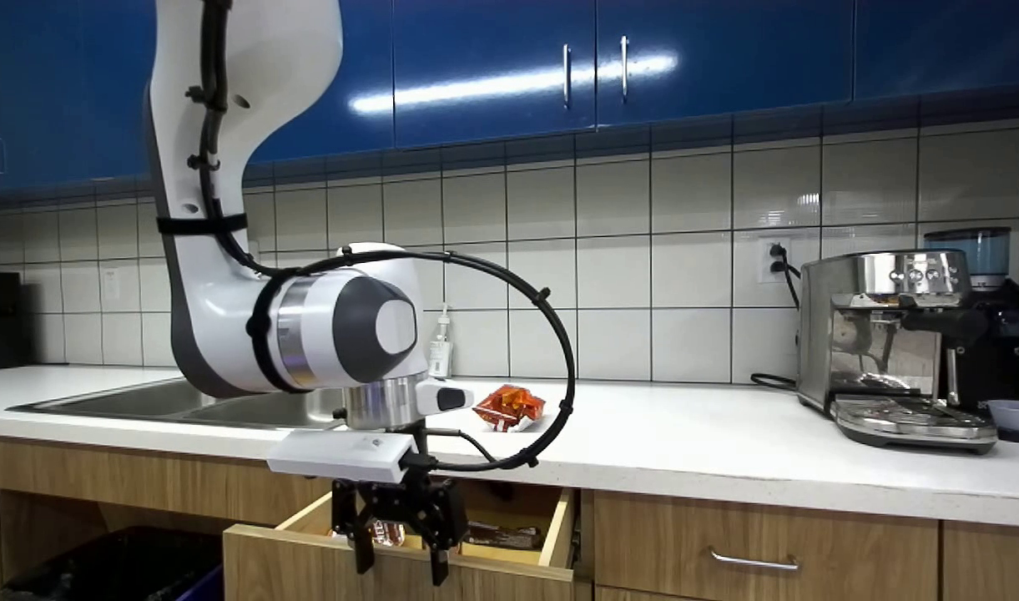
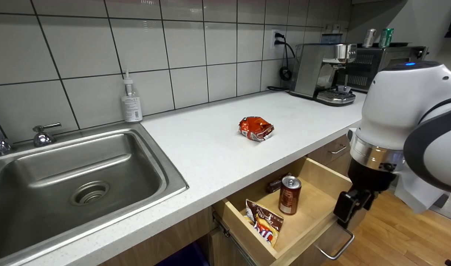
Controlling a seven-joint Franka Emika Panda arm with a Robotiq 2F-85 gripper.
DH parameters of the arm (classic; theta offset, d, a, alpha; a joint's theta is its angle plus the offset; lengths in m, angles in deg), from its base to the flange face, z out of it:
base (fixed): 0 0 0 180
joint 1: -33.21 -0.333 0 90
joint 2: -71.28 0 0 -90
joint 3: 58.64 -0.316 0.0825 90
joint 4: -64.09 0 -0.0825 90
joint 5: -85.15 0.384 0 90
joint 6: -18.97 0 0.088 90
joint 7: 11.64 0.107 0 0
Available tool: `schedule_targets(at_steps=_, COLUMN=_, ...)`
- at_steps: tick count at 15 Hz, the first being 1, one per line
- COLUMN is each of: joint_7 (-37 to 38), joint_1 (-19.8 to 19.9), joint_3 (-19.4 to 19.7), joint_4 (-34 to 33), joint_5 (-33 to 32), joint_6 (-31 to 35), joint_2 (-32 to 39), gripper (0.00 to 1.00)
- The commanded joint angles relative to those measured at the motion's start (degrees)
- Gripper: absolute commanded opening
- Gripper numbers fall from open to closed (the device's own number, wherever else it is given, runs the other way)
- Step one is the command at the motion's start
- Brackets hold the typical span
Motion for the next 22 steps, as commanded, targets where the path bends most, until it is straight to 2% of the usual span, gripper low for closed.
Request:
schedule_targets(at_steps=1, joint_7=-1.85, joint_1=1.18, joint_3=0.32, joint_4=-1.09, joint_5=-1.22, joint_6=2.14, joint_2=1.32, gripper=1.00)
schedule_targets(at_steps=7, joint_7=-4.42, joint_1=1.30, joint_3=-0.25, joint_4=-3.51, joint_5=0.30, joint_6=3.97, joint_2=4.13, gripper=1.00)
schedule_targets(at_steps=22, joint_7=-7.34, joint_1=2.08, joint_3=-2.52, joint_4=-14.69, joint_5=5.20, joint_6=2.42, joint_2=11.19, gripper=1.00)
